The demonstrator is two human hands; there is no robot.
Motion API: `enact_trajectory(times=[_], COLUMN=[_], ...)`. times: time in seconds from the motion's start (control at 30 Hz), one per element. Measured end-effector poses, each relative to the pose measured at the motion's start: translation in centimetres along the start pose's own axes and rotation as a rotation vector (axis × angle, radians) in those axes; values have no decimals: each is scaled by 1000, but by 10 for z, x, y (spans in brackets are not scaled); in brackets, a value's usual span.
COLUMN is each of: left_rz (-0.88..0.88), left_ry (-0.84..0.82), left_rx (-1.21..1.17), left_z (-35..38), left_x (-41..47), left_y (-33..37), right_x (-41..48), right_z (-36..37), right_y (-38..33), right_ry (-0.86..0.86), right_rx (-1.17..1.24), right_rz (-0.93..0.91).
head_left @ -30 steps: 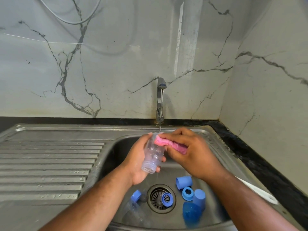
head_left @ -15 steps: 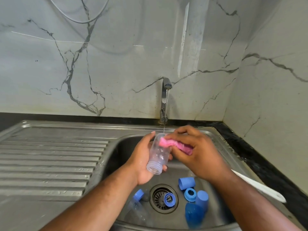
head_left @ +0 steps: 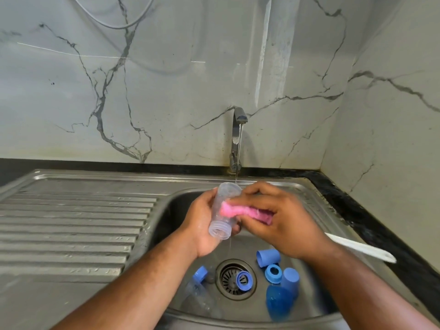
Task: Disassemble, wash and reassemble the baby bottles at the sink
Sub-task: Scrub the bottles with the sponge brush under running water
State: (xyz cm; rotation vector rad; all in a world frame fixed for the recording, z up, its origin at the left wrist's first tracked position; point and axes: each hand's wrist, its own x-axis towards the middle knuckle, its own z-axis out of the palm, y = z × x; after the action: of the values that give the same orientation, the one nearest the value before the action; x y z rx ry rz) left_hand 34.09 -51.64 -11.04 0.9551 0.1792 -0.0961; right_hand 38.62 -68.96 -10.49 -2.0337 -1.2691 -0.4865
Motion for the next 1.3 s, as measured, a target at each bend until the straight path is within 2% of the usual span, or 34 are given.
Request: enact_trajectory(times=[0.1, 0.2, 0.27, 0.37, 0.4, 0.53, 0.57, 0.67, 0.7, 0.83, 0.87, 0.97, 1.0, 1.1, 1.13, 1.23, 1.3], left_rz=[21, 20, 32, 60, 61, 17, 11, 25, 27, 26, 29, 54, 48, 11, 8, 40, 39], left_ry=[1, 9, 21, -4, -11, -43, -55, -86, -92, -87, -79, -67, -72, -65, -64, -97, -100], left_rx=[40, -39, -60, -22, -21, -45, -44, 6, 28, 81, 76, 53, 52, 97, 114, 116, 110], left_z=[1, 2, -2, 1, 1, -2, -3, -1, 0, -4, -5, -6, -5, -8, -9, -8, -7], left_x=[0, 1, 3, 5, 4, 3, 2, 2, 2, 2, 4, 9, 9, 8, 7, 7, 8], left_y=[-1, -1, 0, -2, -3, -2, -1, -3, -5, -4, -4, -6, -6, -7, -7, -6, -5], right_x=[2, 0, 0, 1, 1, 0, 0, 1, 1, 0, 0, 1, 1, -1, 0, 1, 0], right_z=[-5, -2, -1, -5, -5, -2, -2, -6, -6, -1, 0, -2, -2, 1, 2, 0, 0], right_y=[4, -5, -5, 2, 2, -9, -6, 3, 3, -11, -7, 3, 3, -3, -3, 2, 0], right_ry=[149, 15, -23, 171, 179, -17, -8, 166, 168, -52, -34, 161, 151, -32, -30, 166, 148], right_rx=[-79, 47, 50, -90, -68, 35, 10, -99, -93, 14, -30, -147, -112, -2, -22, -108, -78], right_rz=[163, 37, 29, 203, 230, 23, 36, 223, 219, -5, 27, 199, 183, 34, 36, 199, 166])
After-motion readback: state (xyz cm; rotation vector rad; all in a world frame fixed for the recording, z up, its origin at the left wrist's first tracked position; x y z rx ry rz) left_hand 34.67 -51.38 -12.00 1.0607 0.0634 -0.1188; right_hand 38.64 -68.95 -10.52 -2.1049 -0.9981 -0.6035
